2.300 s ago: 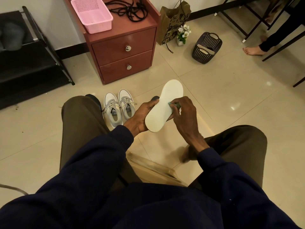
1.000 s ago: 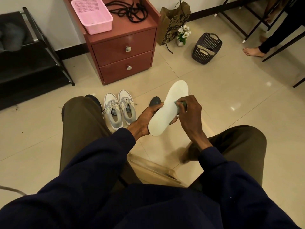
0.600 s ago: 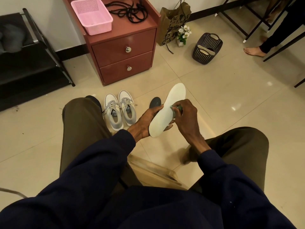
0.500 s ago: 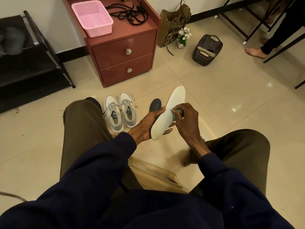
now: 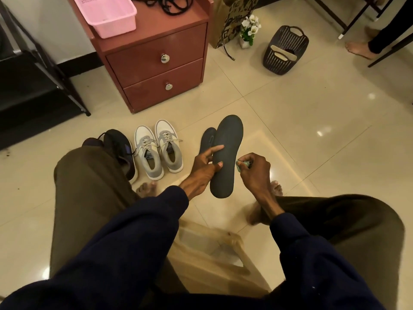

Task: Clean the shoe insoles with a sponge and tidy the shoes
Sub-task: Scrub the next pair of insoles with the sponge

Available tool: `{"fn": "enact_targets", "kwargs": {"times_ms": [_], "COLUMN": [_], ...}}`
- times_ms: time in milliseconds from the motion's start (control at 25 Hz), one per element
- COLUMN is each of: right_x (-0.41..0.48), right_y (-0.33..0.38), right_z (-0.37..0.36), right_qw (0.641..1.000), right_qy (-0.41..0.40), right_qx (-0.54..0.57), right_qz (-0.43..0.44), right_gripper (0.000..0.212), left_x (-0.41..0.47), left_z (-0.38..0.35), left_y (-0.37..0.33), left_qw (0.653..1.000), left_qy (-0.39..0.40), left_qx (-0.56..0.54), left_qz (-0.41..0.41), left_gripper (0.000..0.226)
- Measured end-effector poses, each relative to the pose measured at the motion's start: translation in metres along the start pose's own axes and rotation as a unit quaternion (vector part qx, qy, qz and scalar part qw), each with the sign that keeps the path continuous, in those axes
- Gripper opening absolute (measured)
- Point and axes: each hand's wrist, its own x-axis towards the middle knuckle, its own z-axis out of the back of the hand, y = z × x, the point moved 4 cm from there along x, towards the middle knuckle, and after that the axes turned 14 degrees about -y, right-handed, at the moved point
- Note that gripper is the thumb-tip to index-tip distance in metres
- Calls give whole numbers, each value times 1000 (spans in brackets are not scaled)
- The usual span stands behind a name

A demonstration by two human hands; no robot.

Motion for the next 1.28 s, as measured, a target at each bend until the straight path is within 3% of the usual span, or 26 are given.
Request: {"fn": "enact_targets", "kwargs": {"times_ms": [160, 400, 640, 1280], "right_x": [19, 47, 76, 79], "right_y": [-42, -102, -140, -194], "right_z": [-26, -65, -118, -173], "right_qw": [998, 991, 988, 986], "right_qy": [-22, -42, -39, -20], "right_qx": [-13, 14, 50, 73], "right_qz": [-63, -125, -140, -150], "right_gripper": [4, 6, 3, 16], "left_x": [44, 125, 188, 251], "left_z": [-7, -29, -43, -30], "left_y": [27, 94, 140, 190], "left_qw": [995, 977, 955, 949], "left_qy": [-68, -130, -193, -207], "left_qx": [77, 165, 210, 222], "left_qz": [-11, 36, 80, 88], "left_gripper": [46, 45, 46, 47]}}
